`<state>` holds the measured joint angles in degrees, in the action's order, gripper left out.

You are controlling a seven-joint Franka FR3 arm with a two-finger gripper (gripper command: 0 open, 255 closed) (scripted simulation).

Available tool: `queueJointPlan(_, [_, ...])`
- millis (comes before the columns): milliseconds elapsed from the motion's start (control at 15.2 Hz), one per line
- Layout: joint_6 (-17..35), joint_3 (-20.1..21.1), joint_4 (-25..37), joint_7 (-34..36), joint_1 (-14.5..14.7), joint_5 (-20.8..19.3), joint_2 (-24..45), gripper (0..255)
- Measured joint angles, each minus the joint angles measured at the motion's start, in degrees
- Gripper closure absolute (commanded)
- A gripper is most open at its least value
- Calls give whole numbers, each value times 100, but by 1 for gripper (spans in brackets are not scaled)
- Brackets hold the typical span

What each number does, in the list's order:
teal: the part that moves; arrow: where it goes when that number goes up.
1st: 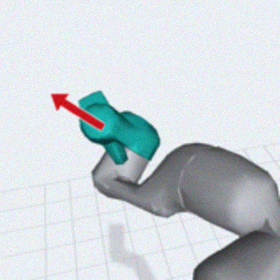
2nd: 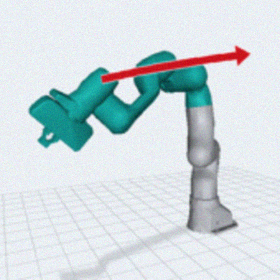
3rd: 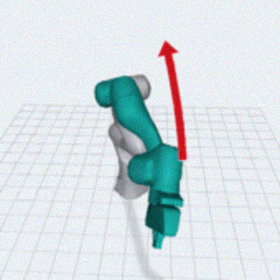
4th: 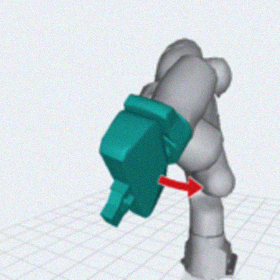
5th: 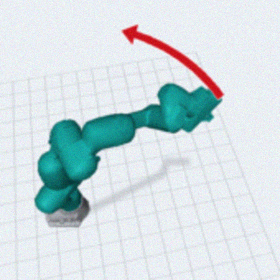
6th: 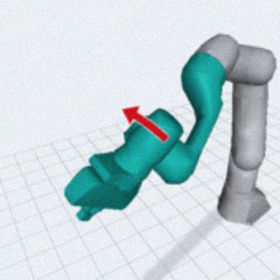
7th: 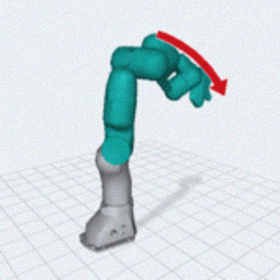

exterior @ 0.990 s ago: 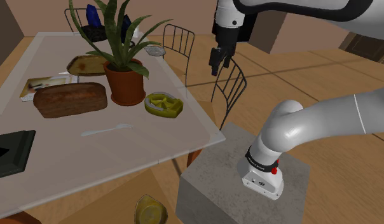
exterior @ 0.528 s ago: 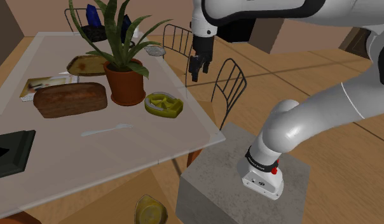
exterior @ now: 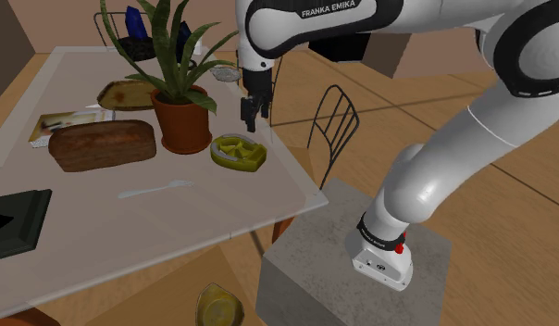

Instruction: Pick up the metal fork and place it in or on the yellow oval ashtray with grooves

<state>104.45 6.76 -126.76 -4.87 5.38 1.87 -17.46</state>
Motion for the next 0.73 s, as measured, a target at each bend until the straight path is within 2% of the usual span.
queueJointPlan(726, [643,414,1499,-331,392,-119,2300,0])
